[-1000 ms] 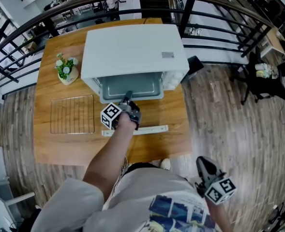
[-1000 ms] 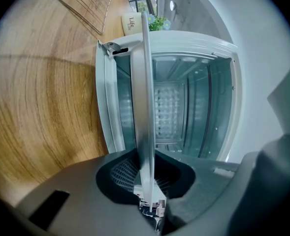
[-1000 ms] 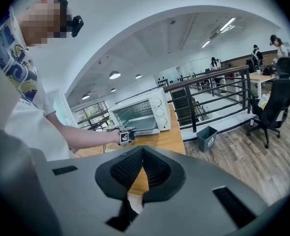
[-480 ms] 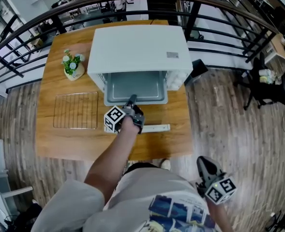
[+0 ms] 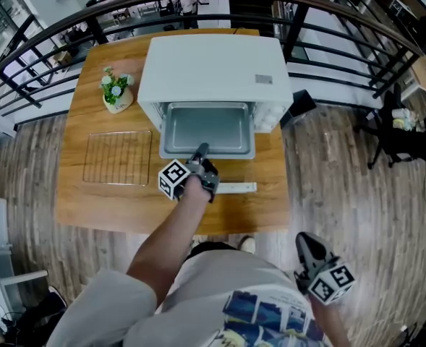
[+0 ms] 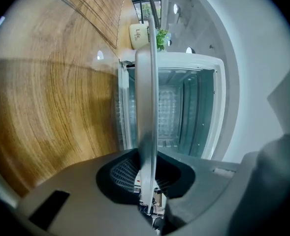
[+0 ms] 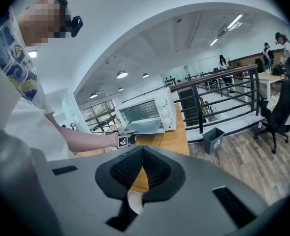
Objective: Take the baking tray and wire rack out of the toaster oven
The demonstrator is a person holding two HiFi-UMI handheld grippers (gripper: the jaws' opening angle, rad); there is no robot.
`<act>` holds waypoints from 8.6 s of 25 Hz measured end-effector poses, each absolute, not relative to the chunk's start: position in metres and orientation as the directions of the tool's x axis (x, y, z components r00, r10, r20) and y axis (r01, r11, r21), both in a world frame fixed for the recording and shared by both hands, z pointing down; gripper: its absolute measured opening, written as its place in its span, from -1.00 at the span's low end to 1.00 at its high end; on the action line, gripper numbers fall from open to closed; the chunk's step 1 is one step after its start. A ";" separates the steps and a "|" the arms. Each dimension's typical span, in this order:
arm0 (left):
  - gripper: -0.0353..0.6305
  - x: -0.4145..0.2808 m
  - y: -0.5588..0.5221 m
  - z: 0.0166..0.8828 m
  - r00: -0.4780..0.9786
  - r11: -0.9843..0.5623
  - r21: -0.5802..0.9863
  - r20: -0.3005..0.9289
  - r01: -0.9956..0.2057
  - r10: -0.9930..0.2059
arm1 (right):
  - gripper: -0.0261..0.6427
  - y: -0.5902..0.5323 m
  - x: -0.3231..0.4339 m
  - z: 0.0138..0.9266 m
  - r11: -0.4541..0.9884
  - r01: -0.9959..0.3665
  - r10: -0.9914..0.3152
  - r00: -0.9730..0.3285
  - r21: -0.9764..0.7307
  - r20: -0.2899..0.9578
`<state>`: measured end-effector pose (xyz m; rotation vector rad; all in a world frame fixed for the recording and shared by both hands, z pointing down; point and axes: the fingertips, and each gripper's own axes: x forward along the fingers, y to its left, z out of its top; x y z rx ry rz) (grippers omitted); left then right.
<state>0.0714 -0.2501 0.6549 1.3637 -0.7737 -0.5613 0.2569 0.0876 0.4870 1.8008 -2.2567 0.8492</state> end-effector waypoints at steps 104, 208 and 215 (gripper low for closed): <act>-0.71 -0.261 -0.173 0.611 0.524 0.142 0.989 0.142 -0.041 -0.840 | -0.92 -0.018 0.073 0.499 0.441 -0.814 -0.707 -0.575 -0.379 0.411; -0.03 -0.328 -0.232 0.707 0.104 0.656 0.497 0.834 -0.568 -0.542 | -0.92 -0.029 0.034 0.507 0.328 -0.865 -0.773 -0.477 -0.379 0.418; 0.02 -0.329 -0.226 0.705 0.103 0.653 0.489 0.838 -0.578 -0.536 | -0.92 -0.025 0.035 0.507 0.328 -0.864 -0.772 -0.479 -0.383 0.419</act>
